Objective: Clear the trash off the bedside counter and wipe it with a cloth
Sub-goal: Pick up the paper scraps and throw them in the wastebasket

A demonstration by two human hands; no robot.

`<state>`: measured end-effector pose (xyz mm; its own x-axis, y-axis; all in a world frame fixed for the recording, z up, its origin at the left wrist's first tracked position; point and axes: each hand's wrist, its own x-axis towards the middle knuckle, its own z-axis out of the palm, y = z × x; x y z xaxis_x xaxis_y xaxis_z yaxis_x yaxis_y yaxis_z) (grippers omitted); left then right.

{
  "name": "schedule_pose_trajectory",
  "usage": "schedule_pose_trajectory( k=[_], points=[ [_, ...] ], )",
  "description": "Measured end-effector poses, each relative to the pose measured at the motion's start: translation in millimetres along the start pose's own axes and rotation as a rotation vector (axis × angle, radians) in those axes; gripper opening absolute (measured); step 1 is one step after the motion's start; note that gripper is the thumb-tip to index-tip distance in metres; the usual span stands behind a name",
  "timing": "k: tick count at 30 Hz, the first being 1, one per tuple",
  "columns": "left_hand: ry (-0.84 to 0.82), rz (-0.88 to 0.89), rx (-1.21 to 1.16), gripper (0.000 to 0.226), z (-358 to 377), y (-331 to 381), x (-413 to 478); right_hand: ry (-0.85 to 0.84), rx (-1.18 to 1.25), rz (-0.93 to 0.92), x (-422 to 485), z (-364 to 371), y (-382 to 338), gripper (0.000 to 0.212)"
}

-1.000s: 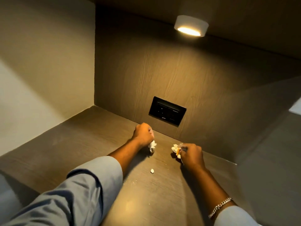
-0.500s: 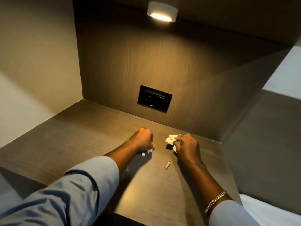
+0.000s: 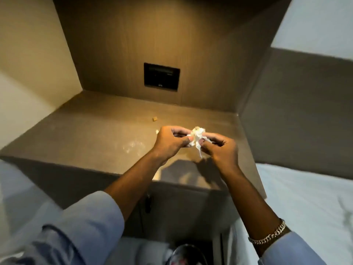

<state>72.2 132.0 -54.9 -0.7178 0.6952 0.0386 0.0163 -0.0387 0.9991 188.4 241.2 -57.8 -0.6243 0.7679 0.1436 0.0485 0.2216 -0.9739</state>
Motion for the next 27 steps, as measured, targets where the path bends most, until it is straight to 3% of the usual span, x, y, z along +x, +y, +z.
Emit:
schedule_pose_trajectory(
  k=[7, 9, 12, 16, 20, 25, 27],
  points=[
    [0.014, -0.073, -0.035, 0.024, 45.5, -89.2, -121.8, -0.076, -0.037, 0.101, -124.7, -43.5, 68.5, 0.022],
    [0.035, -0.109, 0.071, 0.016, 57.6, -138.9, -154.8, -0.1, -0.136, 0.191, -156.9, -47.7, 113.9, 0.02],
    [0.062, -0.333, 0.187, 0.005, 80.9, -219.8, -198.2, -0.123, -0.26, 0.36, -203.5, -48.6, 193.1, 0.022],
    [0.066, -0.538, 0.36, 0.02, 106.4, -324.7, -216.1, -0.191, -0.299, 0.56, -229.3, -45.5, 308.0, 0.037],
    [0.007, -0.648, 0.441, 0.032, 114.7, -412.1, -214.7, -0.237, -0.326, 0.723, -232.2, -38.2, 422.3, 0.038],
    [-0.039, -0.745, 0.403, 0.044, 116.6, -524.2, -221.4, -0.59, -0.448, 0.789, -246.8, -20.9, 547.2, 0.05],
    [-0.079, -0.816, 0.295, 0.052, 112.5, -545.5, -226.9, -0.636, -0.464, 0.788, -255.3, -20.2, 570.4, 0.056]
  ],
)
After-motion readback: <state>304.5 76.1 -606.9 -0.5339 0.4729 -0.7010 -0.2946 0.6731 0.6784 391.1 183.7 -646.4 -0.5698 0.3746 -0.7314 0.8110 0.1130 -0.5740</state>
